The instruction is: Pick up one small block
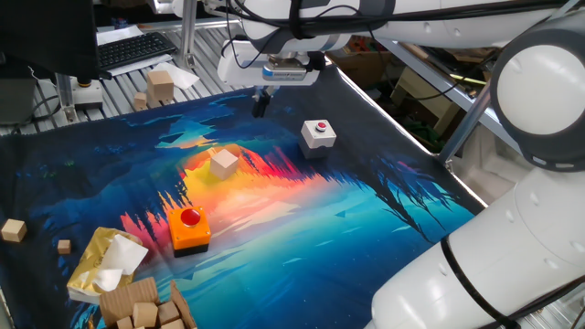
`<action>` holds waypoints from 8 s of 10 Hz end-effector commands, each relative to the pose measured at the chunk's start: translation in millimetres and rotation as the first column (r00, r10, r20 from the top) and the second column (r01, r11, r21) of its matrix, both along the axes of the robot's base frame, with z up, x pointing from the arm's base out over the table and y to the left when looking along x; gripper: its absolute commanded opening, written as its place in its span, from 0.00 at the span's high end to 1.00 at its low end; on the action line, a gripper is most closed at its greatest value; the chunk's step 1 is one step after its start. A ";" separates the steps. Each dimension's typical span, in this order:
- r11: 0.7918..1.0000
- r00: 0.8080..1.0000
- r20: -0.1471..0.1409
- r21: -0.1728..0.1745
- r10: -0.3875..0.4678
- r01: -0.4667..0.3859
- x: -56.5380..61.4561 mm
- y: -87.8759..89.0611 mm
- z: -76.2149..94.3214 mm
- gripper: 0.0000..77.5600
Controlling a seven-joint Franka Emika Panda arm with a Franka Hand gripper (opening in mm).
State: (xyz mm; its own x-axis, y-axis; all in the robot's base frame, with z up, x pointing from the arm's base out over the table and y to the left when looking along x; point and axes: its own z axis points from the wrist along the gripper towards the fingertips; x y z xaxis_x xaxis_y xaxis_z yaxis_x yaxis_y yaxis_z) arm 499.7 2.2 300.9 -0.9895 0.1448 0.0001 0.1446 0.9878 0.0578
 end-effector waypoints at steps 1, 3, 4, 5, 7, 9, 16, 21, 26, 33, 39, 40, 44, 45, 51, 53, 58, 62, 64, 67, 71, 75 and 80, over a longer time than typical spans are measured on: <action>1.000 1.000 0.003 0.004 -0.001 0.001 0.7 0.3 1.7 1.00; 1.000 1.000 0.002 0.006 -0.004 0.004 1.1 1.4 3.3 1.00; 1.000 1.000 0.002 0.009 -0.007 0.007 1.2 2.1 4.1 1.00; 1.000 1.000 0.001 0.011 -0.007 0.007 1.5 2.9 5.4 1.00; 1.000 1.000 -0.002 0.012 -0.010 0.010 1.9 4.9 7.8 1.00; 1.000 1.000 -0.004 0.012 -0.012 0.012 2.1 6.1 9.0 1.00; 1.000 1.000 -0.006 0.013 -0.014 0.014 2.8 9.1 10.9 1.00; 0.999 0.999 -0.008 0.011 -0.038 0.038 5.4 21.3 14.5 1.00; 0.999 0.999 -0.015 0.011 -0.038 0.038 25.8 28.3 15.8 1.00; 0.999 0.999 -0.026 -0.005 -0.046 0.046 46.7 44.5 19.2 1.00; 0.999 0.999 -0.007 -0.014 -0.031 0.031 55.0 42.6 9.1 1.00; 0.999 0.999 -0.009 -0.013 -0.035 0.035 56.0 42.8 9.5 1.00; 0.999 0.999 -0.015 -0.013 -0.043 0.043 56.1 43.0 9.6 1.00; 0.999 0.999 -0.016 -0.011 -0.047 0.047 56.1 43.0 9.6 1.00; 0.997 0.996 -0.048 0.002 -0.076 0.076 56.1 43.0 9.6 1.00; 0.997 0.996 -0.052 0.001 -0.071 0.071 56.1 43.0 9.6 1.00; 0.997 0.995 -0.098 -0.070 -0.034 0.028 56.6 43.2 8.4 1.00; 0.995 0.995 -0.095 -0.095 -0.015 0.006 65.1 43.3 -10.5 1.00; 0.996 0.996 -0.092 -0.092 -0.002 -0.006 68.9 41.3 -27.3 1.00; 0.996 0.996 -0.090 -0.088 0.025 -0.033 74.7 38.7 -46.2 1.00; 0.995 0.996 -0.079 -0.087 0.036 -0.043 80.0 42.0 -76.7 1.00; 0.993 0.993 -0.078 -0.072 0.084 -0.089 84.5 35.4 -102.0 1.00; 0.989 0.990 -0.058 -0.068 0.129 -0.133 84.9 32.4 -132.8 1.00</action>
State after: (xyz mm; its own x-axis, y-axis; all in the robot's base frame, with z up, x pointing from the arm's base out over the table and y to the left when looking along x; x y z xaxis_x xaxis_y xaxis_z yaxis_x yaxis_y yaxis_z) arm 583.8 35.8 169.5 -0.9982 0.0262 0.0536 0.0251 0.9995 -0.0201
